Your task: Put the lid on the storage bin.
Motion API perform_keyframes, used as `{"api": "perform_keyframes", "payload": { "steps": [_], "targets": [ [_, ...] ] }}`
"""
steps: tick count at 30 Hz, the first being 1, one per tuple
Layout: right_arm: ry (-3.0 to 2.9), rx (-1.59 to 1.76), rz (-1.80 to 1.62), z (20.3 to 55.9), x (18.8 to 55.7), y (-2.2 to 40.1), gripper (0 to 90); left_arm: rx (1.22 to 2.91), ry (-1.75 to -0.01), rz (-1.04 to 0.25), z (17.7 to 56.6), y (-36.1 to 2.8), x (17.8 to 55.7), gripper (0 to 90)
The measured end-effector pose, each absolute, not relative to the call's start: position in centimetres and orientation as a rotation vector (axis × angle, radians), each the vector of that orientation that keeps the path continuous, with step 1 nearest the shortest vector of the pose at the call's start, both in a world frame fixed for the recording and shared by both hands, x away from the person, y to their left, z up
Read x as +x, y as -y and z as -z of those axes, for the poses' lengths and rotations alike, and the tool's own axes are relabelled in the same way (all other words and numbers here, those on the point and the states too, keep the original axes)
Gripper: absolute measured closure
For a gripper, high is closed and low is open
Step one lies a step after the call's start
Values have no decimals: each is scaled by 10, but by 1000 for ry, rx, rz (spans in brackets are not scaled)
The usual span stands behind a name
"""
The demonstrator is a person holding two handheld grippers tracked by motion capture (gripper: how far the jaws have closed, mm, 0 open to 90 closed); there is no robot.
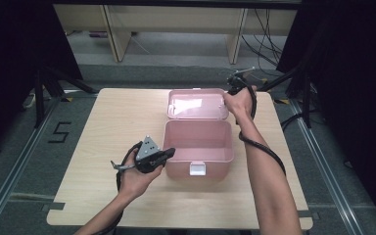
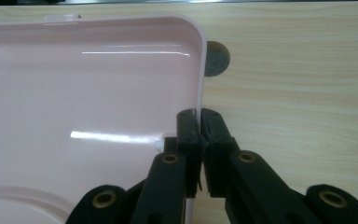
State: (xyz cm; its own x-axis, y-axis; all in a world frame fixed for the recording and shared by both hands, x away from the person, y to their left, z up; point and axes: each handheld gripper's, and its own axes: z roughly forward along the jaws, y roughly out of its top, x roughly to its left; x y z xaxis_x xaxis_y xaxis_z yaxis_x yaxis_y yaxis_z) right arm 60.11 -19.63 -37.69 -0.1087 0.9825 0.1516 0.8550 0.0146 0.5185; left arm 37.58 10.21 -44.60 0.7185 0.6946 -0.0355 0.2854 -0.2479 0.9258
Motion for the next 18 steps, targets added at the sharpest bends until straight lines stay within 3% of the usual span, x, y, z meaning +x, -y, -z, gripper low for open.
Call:
{"api": "perform_keyframes", "payload": {
  "steps": [18],
  "targets": [
    [-2029, 1880, -802, 369, 593, 204, 878, 1807, -767, -491, 448, -101, 374, 900]
  ]
}}
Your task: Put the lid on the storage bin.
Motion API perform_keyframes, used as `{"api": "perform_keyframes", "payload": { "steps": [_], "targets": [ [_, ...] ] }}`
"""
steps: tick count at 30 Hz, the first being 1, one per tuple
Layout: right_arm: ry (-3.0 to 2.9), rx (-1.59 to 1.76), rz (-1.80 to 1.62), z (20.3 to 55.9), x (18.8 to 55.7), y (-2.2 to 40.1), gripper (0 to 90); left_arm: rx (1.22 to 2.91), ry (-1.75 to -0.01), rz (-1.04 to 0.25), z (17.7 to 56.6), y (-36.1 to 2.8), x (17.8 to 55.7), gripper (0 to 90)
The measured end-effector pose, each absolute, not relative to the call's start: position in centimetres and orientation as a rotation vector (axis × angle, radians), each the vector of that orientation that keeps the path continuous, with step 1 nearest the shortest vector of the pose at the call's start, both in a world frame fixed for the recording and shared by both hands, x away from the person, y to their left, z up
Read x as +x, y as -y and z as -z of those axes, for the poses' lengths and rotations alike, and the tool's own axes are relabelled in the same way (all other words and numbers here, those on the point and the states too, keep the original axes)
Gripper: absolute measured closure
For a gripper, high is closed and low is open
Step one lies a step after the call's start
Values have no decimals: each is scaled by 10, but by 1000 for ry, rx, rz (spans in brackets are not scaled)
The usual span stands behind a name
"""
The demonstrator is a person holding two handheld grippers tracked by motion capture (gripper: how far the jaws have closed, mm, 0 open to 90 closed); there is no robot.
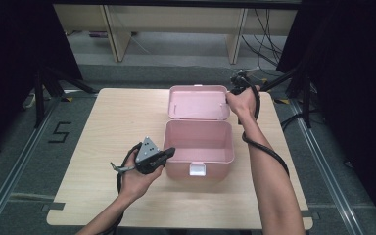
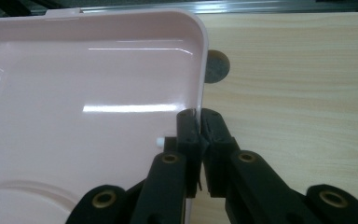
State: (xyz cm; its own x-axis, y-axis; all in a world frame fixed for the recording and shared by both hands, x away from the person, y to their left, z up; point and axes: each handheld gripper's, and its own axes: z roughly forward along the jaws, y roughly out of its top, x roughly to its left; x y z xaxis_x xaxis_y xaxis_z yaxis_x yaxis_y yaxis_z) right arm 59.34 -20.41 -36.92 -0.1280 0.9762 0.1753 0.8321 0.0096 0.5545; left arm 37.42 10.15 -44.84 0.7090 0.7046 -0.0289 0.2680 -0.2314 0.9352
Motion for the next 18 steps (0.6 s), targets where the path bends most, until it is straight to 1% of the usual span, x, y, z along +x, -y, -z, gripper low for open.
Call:
{"api": "perform_keyframes", "payload": {
  "steps": [12, 18],
  "targets": [
    [-2007, 1859, -859, 357, 584, 205, 877, 1800, -772, -505, 449, -102, 373, 900],
    [-2011, 1783, -860, 358, 581, 209, 878, 1811, -764, -534, 449, -100, 373, 900]
  ]
}}
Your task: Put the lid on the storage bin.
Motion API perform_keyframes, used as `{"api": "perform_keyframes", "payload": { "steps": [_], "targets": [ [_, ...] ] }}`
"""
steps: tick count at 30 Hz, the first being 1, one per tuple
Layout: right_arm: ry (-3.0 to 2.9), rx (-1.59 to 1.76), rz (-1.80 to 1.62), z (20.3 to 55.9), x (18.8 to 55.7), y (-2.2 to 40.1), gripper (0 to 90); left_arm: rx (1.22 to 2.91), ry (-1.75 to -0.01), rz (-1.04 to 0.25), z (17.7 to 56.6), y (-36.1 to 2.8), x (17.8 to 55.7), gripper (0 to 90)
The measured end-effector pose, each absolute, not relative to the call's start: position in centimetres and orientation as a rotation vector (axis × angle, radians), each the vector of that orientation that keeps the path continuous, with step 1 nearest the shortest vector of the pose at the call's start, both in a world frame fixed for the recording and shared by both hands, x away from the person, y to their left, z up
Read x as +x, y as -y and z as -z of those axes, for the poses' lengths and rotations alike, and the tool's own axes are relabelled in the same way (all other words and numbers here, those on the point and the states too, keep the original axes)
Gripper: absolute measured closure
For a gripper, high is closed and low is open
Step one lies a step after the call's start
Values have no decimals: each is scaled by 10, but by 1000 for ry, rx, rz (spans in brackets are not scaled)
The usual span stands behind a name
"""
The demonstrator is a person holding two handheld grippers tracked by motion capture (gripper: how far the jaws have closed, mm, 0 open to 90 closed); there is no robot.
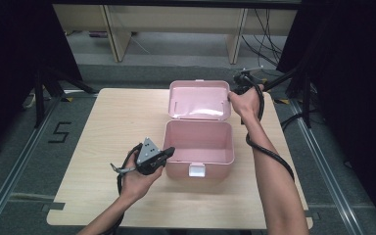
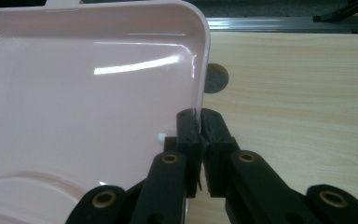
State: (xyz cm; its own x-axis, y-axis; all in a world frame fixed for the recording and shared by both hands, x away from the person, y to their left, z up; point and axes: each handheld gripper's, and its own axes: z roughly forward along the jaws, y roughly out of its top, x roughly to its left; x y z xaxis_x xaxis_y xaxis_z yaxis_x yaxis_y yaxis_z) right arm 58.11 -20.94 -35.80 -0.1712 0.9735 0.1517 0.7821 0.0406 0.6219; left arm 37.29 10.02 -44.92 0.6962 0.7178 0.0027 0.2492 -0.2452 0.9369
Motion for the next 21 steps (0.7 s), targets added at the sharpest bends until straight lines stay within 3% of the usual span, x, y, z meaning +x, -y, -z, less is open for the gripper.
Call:
{"api": "perform_keyframes", "payload": {
  "steps": [21],
  "targets": [
    [-1979, 1730, -945, 355, 571, 210, 879, 1815, -760, -561, 449, -96, 371, 900]
  ]
}}
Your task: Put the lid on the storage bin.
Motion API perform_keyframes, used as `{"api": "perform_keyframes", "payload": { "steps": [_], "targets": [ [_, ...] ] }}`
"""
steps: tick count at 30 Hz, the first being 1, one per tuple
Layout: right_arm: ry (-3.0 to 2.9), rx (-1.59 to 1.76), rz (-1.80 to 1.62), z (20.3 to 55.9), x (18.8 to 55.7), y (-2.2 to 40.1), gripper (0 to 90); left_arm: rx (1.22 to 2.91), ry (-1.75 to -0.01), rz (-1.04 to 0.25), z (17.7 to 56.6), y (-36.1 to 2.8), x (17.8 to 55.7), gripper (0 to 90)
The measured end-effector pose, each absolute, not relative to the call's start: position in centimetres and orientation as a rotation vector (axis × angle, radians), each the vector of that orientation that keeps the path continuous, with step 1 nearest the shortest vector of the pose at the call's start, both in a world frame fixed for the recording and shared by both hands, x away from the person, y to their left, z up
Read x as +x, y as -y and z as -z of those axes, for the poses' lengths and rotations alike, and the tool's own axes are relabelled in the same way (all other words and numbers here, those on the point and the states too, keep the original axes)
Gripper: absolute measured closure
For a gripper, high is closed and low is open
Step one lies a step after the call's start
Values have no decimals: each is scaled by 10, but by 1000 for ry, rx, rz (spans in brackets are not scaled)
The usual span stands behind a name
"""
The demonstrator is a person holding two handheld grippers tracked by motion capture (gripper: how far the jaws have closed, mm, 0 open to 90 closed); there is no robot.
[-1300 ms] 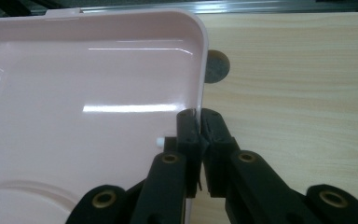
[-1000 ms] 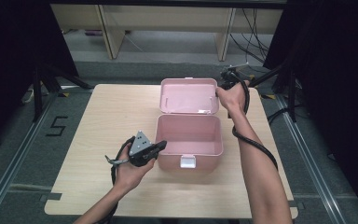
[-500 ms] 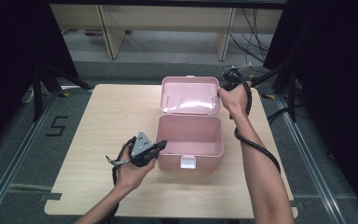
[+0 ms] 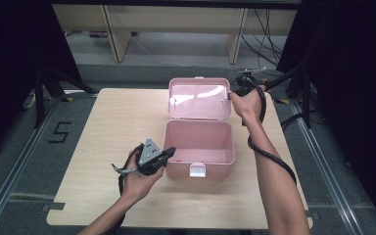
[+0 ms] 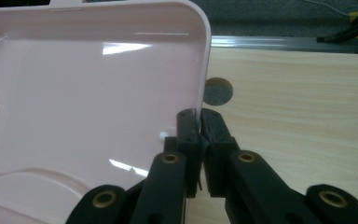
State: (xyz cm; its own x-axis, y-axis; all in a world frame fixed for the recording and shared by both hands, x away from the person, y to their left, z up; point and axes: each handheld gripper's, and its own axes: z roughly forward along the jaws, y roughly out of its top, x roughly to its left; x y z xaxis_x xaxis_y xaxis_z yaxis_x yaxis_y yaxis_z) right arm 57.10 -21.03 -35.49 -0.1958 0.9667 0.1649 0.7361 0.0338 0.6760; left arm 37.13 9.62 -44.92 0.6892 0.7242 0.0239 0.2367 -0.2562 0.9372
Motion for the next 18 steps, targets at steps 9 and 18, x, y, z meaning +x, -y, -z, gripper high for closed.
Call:
{"api": "perform_keyframes", "payload": {
  "steps": [9, 18],
  "targets": [
    [-1966, 1694, -990, 354, 566, 210, 880, 1813, -765, -559, 449, -96, 371, 900],
    [-1963, 1639, -1008, 355, 561, 215, 881, 1818, -762, -571, 449, -95, 372, 900]
  ]
}}
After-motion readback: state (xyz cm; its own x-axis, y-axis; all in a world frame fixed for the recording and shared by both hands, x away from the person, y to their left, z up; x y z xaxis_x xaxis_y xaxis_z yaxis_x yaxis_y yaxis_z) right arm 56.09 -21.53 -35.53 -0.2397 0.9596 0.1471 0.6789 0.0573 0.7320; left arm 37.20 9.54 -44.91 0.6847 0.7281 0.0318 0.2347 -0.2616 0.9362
